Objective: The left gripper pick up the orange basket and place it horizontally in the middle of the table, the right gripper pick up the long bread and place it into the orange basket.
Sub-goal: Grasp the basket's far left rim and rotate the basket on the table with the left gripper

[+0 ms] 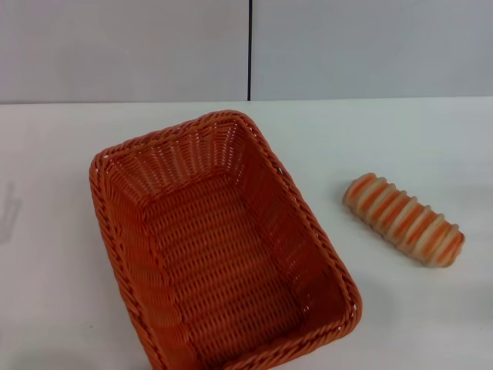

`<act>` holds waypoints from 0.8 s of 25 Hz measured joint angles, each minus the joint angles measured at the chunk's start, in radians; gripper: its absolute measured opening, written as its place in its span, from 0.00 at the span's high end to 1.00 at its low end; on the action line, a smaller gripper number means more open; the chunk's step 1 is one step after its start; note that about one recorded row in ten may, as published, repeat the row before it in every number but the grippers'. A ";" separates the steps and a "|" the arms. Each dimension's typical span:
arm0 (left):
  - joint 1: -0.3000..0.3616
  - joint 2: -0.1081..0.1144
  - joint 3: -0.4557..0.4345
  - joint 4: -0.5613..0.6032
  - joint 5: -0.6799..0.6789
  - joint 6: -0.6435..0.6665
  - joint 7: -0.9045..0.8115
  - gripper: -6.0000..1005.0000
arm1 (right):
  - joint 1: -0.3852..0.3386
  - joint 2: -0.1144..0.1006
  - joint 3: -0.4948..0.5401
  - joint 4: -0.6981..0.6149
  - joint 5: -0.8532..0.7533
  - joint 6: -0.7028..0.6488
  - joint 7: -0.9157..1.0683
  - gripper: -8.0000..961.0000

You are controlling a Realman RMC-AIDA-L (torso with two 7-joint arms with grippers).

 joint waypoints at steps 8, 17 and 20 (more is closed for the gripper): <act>-0.004 0.001 0.005 0.000 0.000 0.002 -0.001 0.19 | 0.006 0.001 -0.002 -0.004 -0.004 -0.002 0.000 0.29; 0.006 0.008 0.066 0.104 0.001 -0.005 -0.228 0.19 | -0.004 0.001 -0.002 -0.001 -0.003 -0.016 0.006 0.29; 0.022 0.013 0.162 0.281 0.003 -0.024 -0.526 0.19 | -0.016 0.003 -0.002 0.002 -0.003 -0.021 0.005 0.30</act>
